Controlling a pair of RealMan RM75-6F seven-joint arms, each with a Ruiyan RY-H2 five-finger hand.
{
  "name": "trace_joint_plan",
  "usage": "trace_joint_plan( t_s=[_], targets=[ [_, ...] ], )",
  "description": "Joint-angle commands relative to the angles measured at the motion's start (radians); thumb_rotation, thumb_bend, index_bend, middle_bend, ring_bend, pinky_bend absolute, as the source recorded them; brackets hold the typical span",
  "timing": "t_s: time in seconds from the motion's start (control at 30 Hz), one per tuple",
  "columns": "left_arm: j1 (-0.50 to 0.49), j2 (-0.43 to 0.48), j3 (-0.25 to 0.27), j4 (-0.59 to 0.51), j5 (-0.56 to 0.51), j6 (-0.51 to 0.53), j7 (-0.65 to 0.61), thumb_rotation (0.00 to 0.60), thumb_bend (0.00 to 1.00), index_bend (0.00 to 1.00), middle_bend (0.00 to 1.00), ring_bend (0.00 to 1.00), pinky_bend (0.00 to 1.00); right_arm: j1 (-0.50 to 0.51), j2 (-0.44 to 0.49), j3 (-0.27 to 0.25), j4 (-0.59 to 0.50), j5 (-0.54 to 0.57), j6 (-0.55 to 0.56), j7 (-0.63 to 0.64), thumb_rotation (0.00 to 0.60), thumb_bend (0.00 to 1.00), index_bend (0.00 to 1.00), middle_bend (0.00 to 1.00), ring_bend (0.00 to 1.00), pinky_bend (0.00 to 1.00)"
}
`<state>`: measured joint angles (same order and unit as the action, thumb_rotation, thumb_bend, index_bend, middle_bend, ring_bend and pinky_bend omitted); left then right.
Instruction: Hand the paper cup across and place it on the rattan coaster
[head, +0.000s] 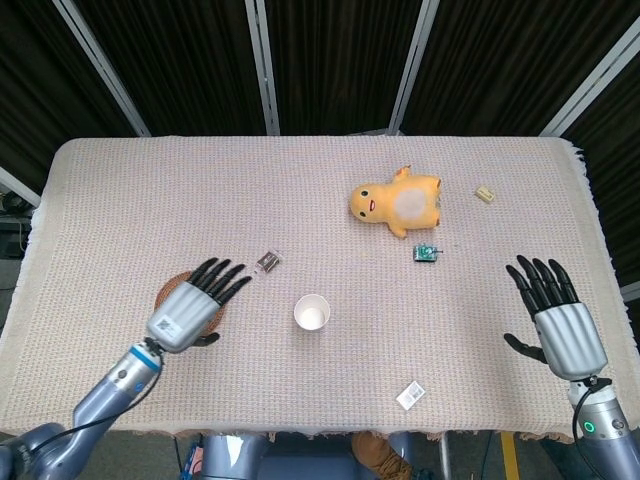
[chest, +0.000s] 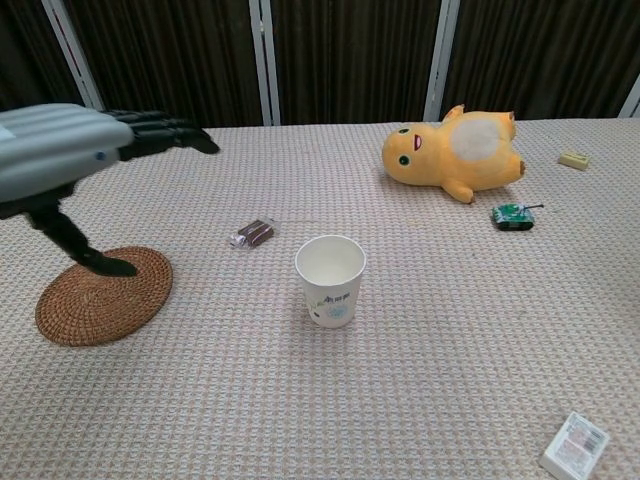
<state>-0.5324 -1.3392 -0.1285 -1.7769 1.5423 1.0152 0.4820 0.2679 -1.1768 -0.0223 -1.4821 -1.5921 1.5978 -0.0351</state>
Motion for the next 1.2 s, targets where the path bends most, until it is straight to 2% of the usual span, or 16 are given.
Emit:
trace_joint_plan(
  t_s=[0.03, 0.27, 0.63, 0.73, 0.83, 0.97, 1.2],
  targets=[
    [-0.100, -0.125, -0.036, 0.070, -0.058, -0.100, 0.079, 0.600, 0.00, 0.13, 0.09, 0.04, 0.13, -0.001, 0.007, 0.013, 0.006, 0.017, -0.022, 0.020, 0.600, 0.00, 0.00, 0.00, 0.00, 0.00],
    [-0.171, -0.259, -0.067, 0.175, -0.119, -0.135, 0.117, 0.600, 0.00, 0.14, 0.10, 0.08, 0.17, -0.004, 0.017, 0.034, 0.022, 0.045, -0.049, 0.058, 0.600, 0.00, 0.00, 0.00, 0.00, 0.00],
    [-0.251, -0.378, -0.080, 0.285, -0.179, -0.150, 0.170, 0.600, 0.00, 0.16, 0.11, 0.12, 0.29, -0.017, 0.022, 0.062, 0.033, 0.060, -0.063, 0.073, 0.600, 0.00, 0.00, 0.00, 0.00, 0.00],
    [-0.265, -0.402, -0.077, 0.306, -0.195, -0.157, 0.185, 0.600, 0.00, 0.19, 0.13, 0.16, 0.33, -0.019, 0.022, 0.067, 0.033, 0.060, -0.064, 0.074, 0.600, 0.00, 0.00, 0.00, 0.00, 0.00],
    [-0.277, -0.423, -0.077, 0.324, -0.204, -0.156, 0.200, 0.600, 0.02, 0.26, 0.20, 0.22, 0.39, -0.021, 0.023, 0.072, 0.034, 0.061, -0.065, 0.077, 0.600, 0.00, 0.00, 0.00, 0.00, 0.00],
    [-0.289, -0.450, -0.076, 0.347, -0.205, -0.143, 0.221, 0.600, 0.12, 0.39, 0.30, 0.29, 0.44, -0.022, 0.025, 0.078, 0.037, 0.065, -0.067, 0.085, 0.600, 0.00, 0.00, 0.00, 0.00, 0.00],
    [-0.302, -0.487, -0.070, 0.365, -0.230, -0.120, 0.251, 0.600, 0.15, 0.43, 0.33, 0.31, 0.46, -0.026, 0.028, 0.088, 0.043, 0.063, -0.073, 0.099, 0.600, 0.00, 0.00, 0.00, 0.00, 0.00]
  ],
)
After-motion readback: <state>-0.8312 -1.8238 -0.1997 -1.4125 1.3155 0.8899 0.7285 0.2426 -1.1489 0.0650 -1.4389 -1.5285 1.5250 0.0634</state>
